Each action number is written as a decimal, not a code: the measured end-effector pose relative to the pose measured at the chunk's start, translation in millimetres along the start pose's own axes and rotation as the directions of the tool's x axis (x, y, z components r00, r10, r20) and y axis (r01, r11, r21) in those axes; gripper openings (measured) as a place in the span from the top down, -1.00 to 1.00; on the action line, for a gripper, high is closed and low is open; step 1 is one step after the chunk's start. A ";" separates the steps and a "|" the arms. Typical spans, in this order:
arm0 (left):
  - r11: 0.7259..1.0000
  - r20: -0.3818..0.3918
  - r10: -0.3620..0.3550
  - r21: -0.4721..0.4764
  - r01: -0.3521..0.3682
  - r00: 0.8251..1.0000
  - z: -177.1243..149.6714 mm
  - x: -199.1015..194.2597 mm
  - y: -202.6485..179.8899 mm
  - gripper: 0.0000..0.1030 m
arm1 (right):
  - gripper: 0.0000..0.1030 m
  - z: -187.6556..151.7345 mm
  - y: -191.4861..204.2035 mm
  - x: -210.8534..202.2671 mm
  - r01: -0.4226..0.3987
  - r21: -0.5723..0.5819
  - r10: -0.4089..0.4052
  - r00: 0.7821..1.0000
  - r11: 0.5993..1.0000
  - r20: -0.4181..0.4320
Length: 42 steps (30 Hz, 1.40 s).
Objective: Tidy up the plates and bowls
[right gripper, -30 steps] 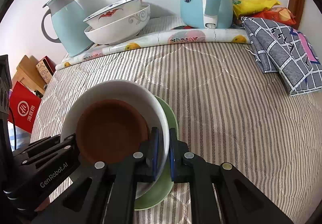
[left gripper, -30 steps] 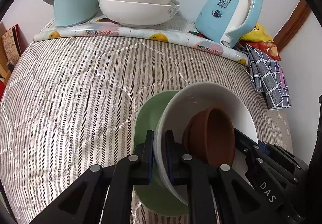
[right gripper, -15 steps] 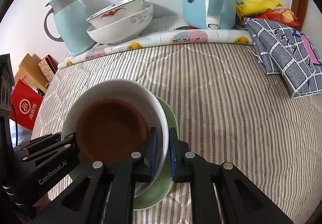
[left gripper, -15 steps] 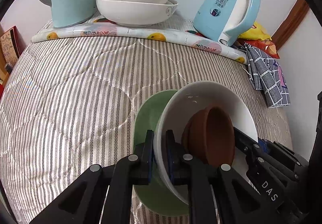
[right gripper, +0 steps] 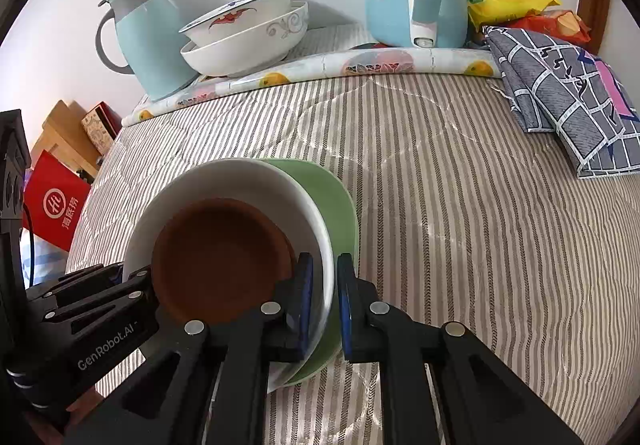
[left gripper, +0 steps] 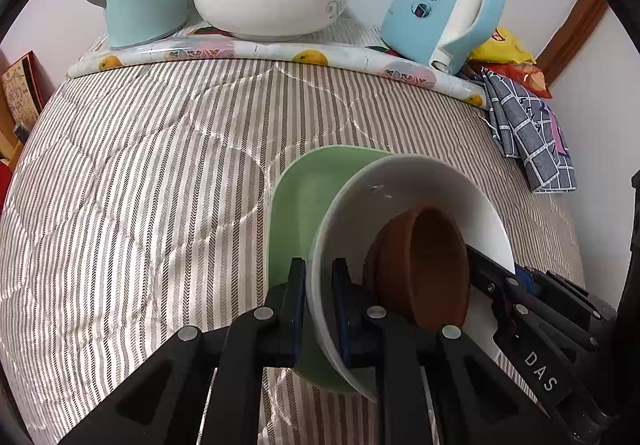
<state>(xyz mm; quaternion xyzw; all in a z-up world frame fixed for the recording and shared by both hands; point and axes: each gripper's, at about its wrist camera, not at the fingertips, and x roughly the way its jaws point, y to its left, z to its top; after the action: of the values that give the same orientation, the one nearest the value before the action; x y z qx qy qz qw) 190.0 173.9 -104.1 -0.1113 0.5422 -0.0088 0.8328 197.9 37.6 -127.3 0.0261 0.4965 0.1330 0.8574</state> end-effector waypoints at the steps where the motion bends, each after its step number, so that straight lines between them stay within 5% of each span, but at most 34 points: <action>1: 1.000 0.002 -0.004 0.001 0.004 1.000 -0.5 -1.3 -0.1 0.71 | 0.76 -0.6 0.3 -0.3 0.000 0.000 0.000 1.000 1.000 0.001; 4: 1.000 0.022 0.011 0.007 -0.011 1.000 -0.5 -8.4 -0.2 0.56 | 0.73 -1.3 0.4 -4.1 0.000 -0.006 0.000 1.000 1.000 0.017; 10: 1.000 0.036 0.007 0.000 -0.007 0.999 -1.1 -19.3 2.8 0.52 | 0.21 -3.1 -2.1 -23.3 0.014 -0.008 -0.013 0.998 1.000 0.068; 24: 0.998 0.141 0.058 0.012 -0.060 0.988 -21.9 -73.0 -9.0 0.36 | 0.10 -25.3 -6.0 -87.8 0.065 -0.021 -0.060 0.982 0.998 0.180; 34: 0.997 0.291 0.033 0.062 -0.053 0.956 -47.6 -131.9 -56.7 -0.06 | -0.41 -53.1 -18.9 -168.1 0.183 0.010 -0.177 0.934 0.983 0.310; 39: 0.995 0.353 0.032 0.081 -0.064 0.935 -66.7 -155.8 -77.7 -0.41 | -0.41 -73.9 -28.5 -201.0 0.181 0.050 -0.187 0.922 0.982 0.339; 42: 0.992 0.375 0.038 0.097 -0.080 0.926 -79.9 -165.9 -88.7 -0.45 | -0.42 -86.8 -33.4 -214.2 0.174 0.065 -0.186 0.919 0.983 0.346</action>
<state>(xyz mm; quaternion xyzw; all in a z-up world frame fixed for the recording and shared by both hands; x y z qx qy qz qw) 58.8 95.8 31.7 -0.0481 0.3761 0.0076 0.9253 29.1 -56.5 3.8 0.0179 0.3379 0.0386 0.9402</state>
